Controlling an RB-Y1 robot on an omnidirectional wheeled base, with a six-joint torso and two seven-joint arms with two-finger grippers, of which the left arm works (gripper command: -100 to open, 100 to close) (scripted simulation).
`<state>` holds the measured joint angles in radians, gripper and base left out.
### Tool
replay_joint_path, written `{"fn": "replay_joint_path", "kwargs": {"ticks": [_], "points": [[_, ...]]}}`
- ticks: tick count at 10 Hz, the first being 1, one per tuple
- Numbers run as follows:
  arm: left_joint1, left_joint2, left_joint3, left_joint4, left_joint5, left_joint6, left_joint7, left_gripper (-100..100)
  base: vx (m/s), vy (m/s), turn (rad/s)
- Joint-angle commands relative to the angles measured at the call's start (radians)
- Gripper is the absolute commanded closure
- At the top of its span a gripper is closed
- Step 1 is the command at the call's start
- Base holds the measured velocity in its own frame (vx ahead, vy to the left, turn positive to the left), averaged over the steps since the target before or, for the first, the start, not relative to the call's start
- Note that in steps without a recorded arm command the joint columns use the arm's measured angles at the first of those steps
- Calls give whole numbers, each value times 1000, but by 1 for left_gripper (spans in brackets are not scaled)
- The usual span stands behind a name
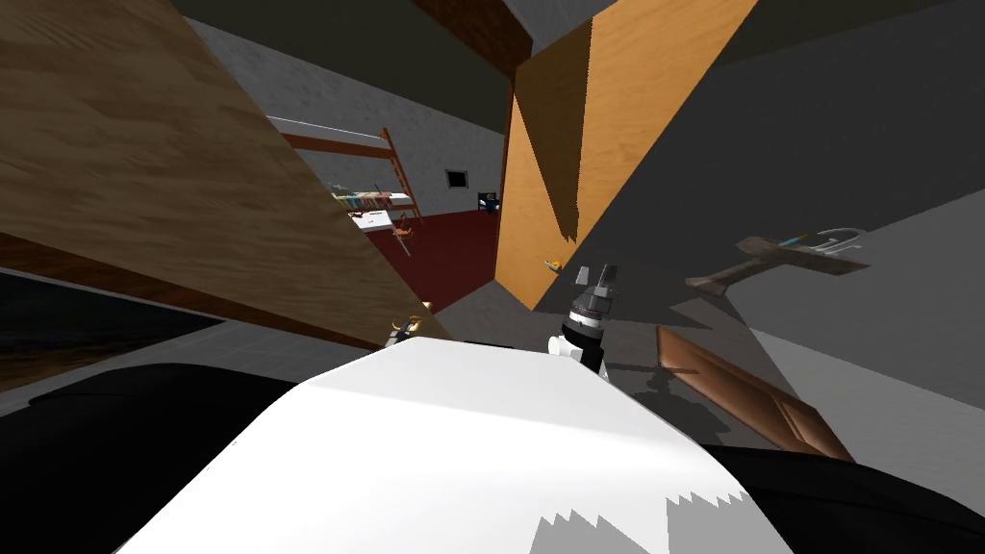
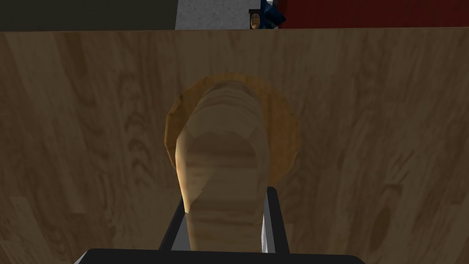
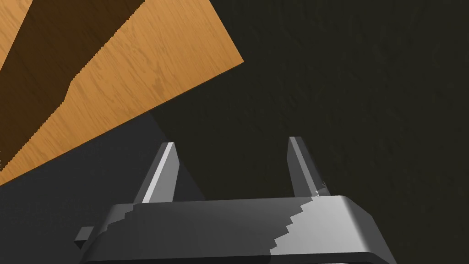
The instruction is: Pull the door open
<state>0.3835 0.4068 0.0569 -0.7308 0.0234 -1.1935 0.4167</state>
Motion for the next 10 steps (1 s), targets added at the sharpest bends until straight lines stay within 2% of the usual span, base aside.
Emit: {"fn": "replay_joint_path", "kwargs": {"ticks": [1,5,6,8,9,10], "points": [[-30,-2,-7,16,12,14,-9,100,-143,16,-114],[-91,-5,-22,50,36,42,-28,100,-205,34,-122],[-119,-7,-29,66,48,55,-37,100,-180,43,-106],[-130,-7,-32,72,52,60,-40,100,-154,22,-79],[-161,-9,-40,89,65,75,-50,100,-137,10,-87],[-172,-10,-43,95,69,80,-53,100,-171,23,-119]]}}
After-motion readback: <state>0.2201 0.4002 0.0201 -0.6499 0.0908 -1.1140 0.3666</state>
